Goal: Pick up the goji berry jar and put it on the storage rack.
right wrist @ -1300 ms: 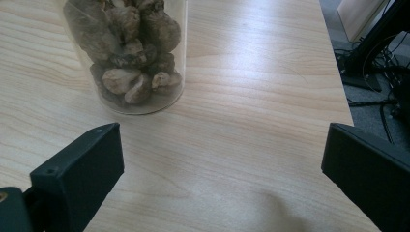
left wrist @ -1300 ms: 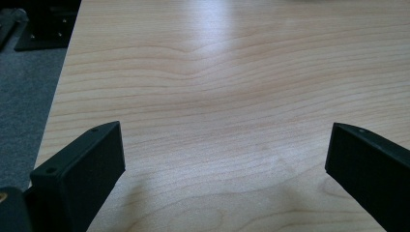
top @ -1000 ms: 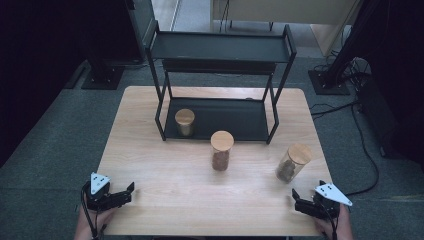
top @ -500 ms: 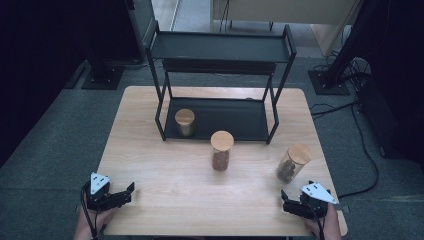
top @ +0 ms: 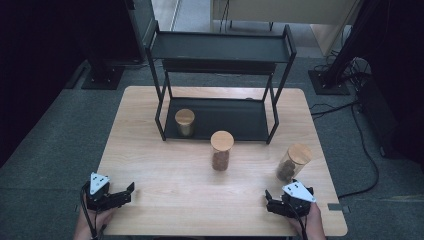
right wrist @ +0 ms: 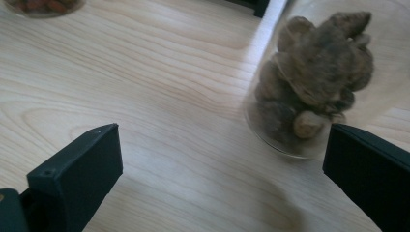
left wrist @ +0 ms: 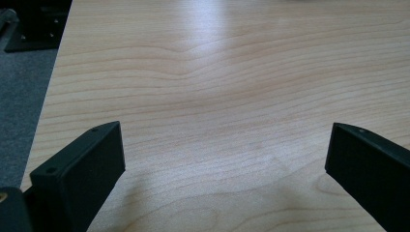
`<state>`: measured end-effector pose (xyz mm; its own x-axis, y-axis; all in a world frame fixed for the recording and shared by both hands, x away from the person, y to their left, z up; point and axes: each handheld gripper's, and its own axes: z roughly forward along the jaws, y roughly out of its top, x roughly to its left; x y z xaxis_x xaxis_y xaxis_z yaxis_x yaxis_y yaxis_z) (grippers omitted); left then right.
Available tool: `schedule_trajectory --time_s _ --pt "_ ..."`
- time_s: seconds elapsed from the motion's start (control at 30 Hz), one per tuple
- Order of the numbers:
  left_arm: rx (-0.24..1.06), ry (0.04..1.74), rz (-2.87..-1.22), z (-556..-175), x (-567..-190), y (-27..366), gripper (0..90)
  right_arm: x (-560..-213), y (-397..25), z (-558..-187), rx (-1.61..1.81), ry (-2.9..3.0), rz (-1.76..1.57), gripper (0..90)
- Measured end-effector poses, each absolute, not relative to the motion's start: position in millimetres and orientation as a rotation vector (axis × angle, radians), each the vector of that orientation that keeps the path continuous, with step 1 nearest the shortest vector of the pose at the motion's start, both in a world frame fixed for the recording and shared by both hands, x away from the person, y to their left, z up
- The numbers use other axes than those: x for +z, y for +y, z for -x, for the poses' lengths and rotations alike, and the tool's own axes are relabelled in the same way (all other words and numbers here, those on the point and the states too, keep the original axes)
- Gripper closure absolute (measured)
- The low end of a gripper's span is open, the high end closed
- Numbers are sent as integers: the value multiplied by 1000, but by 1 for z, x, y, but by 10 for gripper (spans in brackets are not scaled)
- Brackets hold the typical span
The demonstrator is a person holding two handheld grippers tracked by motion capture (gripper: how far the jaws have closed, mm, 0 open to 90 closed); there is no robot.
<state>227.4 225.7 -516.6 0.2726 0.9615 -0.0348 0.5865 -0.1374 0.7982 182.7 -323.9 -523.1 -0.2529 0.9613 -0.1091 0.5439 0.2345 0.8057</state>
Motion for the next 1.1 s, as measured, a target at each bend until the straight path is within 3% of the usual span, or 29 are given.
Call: schedule_trajectory --time_s 1.1 --pt "653 1396 -1824 -227 -517 226 7 -524 -256 -199 879 2010 -1269 0"
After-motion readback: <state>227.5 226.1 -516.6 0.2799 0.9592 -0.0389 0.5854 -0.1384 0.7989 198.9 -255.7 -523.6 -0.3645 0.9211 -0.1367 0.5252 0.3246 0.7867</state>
